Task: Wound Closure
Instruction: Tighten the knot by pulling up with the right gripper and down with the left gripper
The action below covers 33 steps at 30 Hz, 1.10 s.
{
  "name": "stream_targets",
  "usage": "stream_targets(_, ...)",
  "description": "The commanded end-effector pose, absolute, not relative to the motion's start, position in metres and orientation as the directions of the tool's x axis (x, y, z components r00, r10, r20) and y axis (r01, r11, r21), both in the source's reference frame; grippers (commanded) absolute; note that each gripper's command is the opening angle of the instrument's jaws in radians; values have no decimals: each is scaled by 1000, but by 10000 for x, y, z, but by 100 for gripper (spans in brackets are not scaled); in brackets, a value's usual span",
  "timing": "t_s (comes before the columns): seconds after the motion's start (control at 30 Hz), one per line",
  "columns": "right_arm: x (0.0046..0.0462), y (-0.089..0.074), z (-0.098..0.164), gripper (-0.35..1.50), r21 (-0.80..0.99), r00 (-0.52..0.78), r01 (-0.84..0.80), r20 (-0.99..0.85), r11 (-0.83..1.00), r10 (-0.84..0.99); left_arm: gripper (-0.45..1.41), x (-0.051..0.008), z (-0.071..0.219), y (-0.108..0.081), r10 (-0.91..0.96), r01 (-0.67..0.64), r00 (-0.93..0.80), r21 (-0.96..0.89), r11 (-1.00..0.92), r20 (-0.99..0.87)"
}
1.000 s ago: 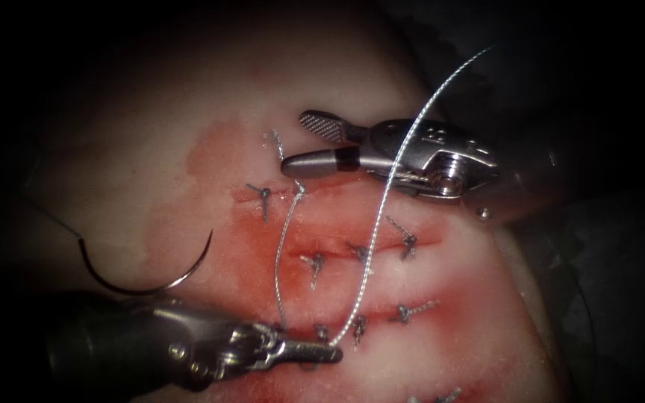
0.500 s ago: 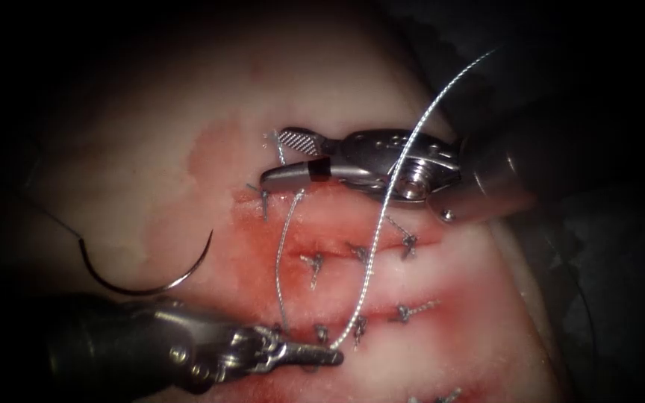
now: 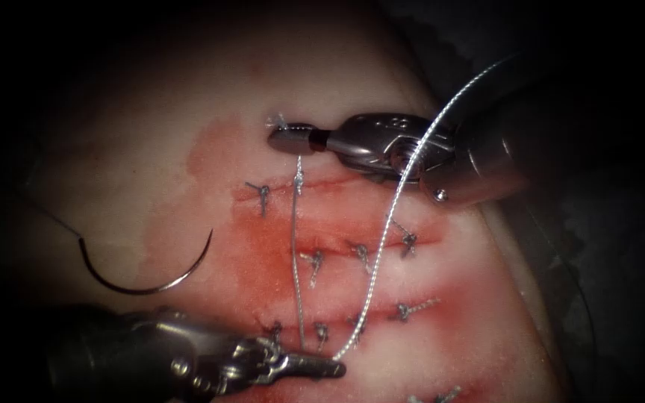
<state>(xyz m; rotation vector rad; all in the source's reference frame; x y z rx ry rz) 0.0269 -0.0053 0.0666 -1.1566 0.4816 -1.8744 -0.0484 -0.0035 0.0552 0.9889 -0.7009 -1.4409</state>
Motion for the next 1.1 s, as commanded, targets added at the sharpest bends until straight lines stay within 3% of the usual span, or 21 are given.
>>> stream_targets(0.03, 276, -59, 678, -35, -696, -194, 466, 522, -546, -830, -45, -491, 557, -34, -981, 472, 57, 871, -136, -184)
stream_targets(0.4, 276, -67, 698, -35, -696, -184, 473, 521, -540, -833, -45, -500, 542, -60, -942, 469, 86, 847, -251, -326)
stream_targets(1.1, 268, -56, 709, -35, -682, -170, 502, 525, -532, -834, -45, -507, 546, -98, -920, 480, 162, 843, -243, -358)
